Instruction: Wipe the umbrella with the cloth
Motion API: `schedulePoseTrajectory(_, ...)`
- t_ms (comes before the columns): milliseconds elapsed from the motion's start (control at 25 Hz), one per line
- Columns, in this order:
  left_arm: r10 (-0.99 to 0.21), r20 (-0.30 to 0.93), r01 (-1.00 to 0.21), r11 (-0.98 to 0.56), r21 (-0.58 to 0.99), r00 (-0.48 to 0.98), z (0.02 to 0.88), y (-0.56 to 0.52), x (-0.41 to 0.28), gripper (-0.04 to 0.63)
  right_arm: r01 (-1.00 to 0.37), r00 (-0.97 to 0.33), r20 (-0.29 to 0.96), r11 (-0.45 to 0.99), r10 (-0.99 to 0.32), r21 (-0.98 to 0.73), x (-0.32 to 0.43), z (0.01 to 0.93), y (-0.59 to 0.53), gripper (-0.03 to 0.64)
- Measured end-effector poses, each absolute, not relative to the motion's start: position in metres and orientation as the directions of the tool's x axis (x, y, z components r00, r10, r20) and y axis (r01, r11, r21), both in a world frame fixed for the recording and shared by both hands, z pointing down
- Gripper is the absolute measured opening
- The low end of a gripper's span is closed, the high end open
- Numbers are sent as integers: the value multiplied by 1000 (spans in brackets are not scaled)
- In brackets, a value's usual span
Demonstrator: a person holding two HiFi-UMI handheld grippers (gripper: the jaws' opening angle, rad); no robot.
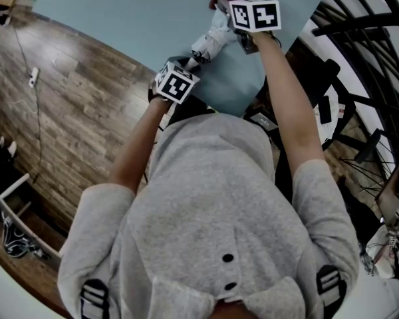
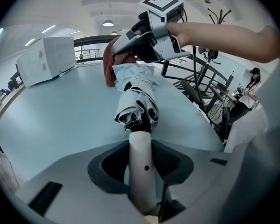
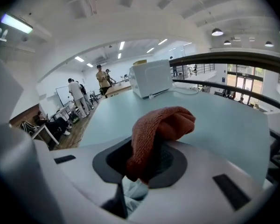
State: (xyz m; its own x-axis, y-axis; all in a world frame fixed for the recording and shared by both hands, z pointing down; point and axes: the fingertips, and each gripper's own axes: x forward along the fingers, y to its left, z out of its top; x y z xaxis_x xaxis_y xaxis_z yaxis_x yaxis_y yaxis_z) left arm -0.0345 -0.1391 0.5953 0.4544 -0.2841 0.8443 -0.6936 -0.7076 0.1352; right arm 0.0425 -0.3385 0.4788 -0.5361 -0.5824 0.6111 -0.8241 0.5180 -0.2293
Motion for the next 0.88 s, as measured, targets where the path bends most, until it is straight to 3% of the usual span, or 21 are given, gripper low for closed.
schedulePoseTrajectory(880, -282, 848, -690, -712, 129, 450, 595, -138, -35, 153, -689, -596, 753, 658, -277, -303, 17, 515, -291, 78)
